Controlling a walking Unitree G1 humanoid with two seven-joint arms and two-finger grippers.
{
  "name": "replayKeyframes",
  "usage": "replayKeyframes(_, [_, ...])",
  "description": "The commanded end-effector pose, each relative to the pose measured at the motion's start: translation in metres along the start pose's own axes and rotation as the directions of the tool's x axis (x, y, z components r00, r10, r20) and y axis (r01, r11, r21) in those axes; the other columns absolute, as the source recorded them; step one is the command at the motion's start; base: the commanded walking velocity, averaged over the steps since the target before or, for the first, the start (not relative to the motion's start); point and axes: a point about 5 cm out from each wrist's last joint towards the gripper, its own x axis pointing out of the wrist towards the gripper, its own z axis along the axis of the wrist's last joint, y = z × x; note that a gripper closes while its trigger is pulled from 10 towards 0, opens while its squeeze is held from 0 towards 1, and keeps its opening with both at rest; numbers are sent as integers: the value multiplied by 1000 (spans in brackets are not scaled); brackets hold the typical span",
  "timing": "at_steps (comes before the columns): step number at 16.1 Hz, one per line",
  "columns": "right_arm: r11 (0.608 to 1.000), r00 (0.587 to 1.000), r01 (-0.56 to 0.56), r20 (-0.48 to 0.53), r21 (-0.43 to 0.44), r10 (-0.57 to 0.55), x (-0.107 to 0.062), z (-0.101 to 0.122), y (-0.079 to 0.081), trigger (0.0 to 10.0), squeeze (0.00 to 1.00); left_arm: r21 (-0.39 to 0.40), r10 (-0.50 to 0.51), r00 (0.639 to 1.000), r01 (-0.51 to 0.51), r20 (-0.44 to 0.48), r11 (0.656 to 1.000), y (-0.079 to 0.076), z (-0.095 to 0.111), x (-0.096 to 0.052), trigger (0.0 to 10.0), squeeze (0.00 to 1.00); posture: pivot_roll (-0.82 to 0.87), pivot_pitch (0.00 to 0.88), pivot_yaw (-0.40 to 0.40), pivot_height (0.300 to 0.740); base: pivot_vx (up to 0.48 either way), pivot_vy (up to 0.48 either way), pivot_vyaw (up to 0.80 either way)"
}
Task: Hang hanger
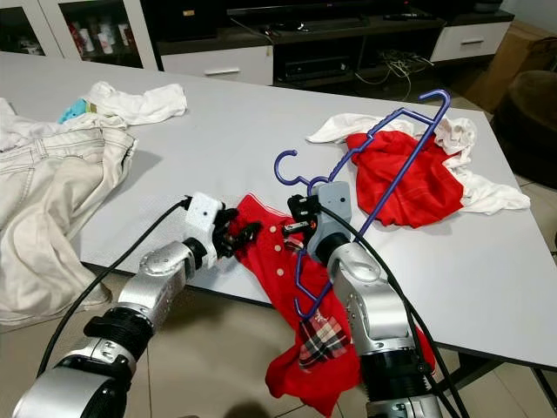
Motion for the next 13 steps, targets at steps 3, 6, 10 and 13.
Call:
replayKeyframes(3, [1000, 999, 3, -36, 2, -3, -3, -8, 1, 10000, 0, 109, 72, 997, -70, -12, 992, 6, -3, -3, 10000, 0, -73, 0, 10, 740, 0, 0, 0])
replayKeyframes(6, [1000, 999, 1, -39, 3, -1, -4, -9, 2, 10000, 0, 95, 127, 992, -126, 0, 987, 11, -3, -4, 10000, 0, -73, 0, 8, 740, 0, 0, 0])
replayKeyframes(10, [1000, 999, 1, -38, 3, -1, -3, -9, 2, 10000, 0, -33, 116, 993, -116, -12, 993, 7, -2, 3, 10000, 0, -76, 0, 9, 740, 0, 0, 0])
replayKeyframes(13, [1000, 999, 0, -36, 4, 1, -3, -9, 3, 10000, 0, -116, 68, 998, -70, -17, 991, 2, 1, 9, 10000, 0, -79, 0, 10, 740, 0, 0, 0])
